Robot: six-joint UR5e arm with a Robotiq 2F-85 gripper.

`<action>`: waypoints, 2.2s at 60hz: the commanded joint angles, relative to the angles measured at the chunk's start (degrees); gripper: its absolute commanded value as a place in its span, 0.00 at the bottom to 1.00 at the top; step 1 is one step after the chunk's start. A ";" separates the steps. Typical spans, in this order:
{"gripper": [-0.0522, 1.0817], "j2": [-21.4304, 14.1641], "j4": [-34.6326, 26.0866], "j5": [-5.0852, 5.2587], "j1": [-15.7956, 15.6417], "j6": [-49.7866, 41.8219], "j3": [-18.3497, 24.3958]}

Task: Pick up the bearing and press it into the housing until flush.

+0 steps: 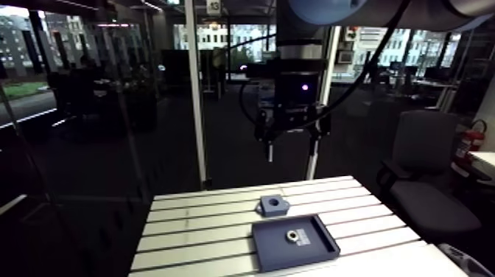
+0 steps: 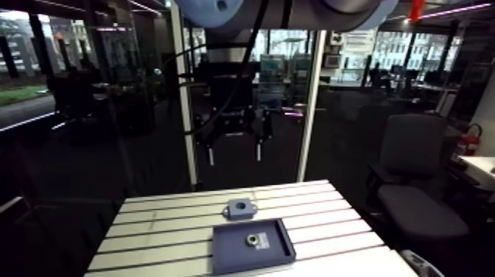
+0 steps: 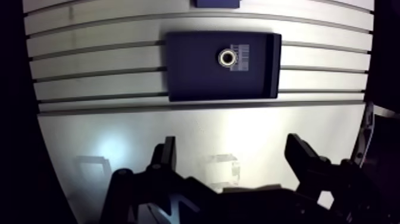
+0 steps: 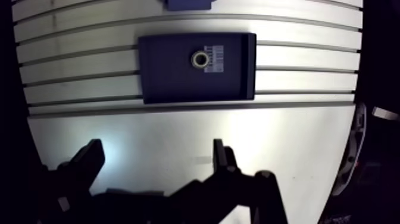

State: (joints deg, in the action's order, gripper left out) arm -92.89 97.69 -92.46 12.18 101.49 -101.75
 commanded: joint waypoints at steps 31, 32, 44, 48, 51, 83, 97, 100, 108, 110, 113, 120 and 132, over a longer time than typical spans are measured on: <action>0.05 11.01 20.99 2.88 3.47 3.86 -8.91; 0.05 11.39 21.38 2.63 3.40 3.85 -9.02; 0.06 12.76 23.57 2.50 3.47 4.01 -10.58; 0.06 12.85 24.12 2.42 3.46 3.94 -11.03; 0.08 13.01 24.17 2.41 3.47 3.93 -11.38; 0.31 17.05 31.11 1.73 4.09 4.74 -16.28; 0.32 17.74 32.45 1.63 5.11 5.06 -17.38; 0.32 18.03 32.52 1.62 5.23 5.15 -17.56; 0.32 18.45 32.52 1.71 5.30 5.17 -17.66; 0.32 18.71 32.52 1.71 5.31 5.17 -17.58; 0.32 19.08 32.61 1.71 5.32 5.17 -17.57; 0.32 19.77 33.77 1.71 5.32 5.25 -17.57; 0.32 20.51 34.90 1.71 5.32 5.17 -17.66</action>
State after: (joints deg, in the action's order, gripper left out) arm -73.11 131.65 -90.75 17.47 106.67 -119.35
